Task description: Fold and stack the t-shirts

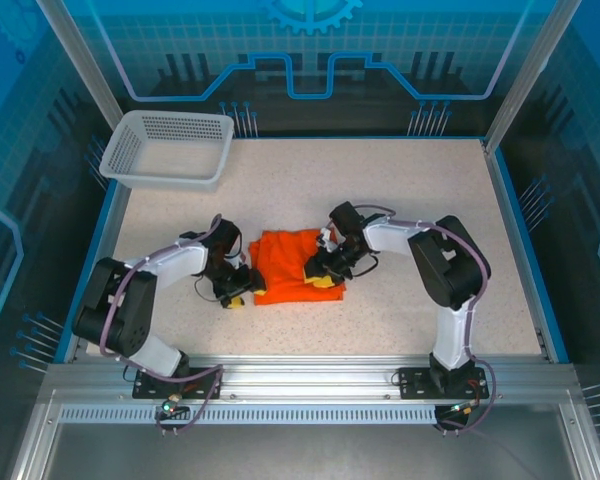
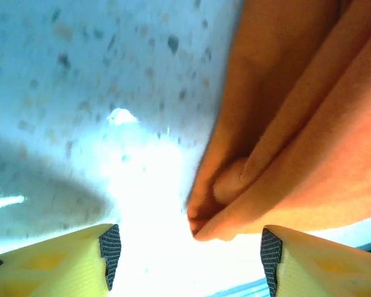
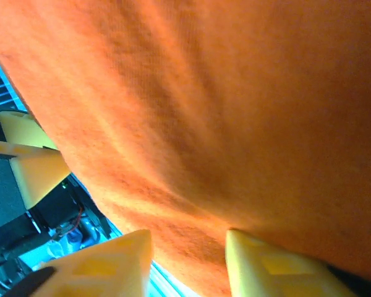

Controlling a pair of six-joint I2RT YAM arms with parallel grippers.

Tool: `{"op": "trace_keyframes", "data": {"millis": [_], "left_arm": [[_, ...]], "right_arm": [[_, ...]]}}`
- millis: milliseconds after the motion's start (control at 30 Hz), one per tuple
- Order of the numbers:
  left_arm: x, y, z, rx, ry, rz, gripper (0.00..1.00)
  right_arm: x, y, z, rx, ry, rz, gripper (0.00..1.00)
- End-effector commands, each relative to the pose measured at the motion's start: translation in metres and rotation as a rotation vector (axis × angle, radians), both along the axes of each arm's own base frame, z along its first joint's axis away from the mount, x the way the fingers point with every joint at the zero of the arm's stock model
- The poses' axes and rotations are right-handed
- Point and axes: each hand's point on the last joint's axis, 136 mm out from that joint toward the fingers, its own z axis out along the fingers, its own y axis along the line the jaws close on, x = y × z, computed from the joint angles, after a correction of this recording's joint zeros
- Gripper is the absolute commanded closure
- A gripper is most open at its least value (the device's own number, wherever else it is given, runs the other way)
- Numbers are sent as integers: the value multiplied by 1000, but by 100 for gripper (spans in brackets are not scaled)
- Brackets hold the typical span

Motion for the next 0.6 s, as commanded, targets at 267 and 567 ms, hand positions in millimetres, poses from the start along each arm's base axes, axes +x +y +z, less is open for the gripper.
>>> {"op": "trace_keyframes", "data": {"millis": [267, 567], "left_arm": [[108, -16, 86, -254, -274, 11, 44], [185, -25, 56, -349, -298, 53, 57]], "right_arm": [[56, -30, 107, 144, -482, -102, 45], [124, -76, 85, 166, -446, -82, 25]]}}
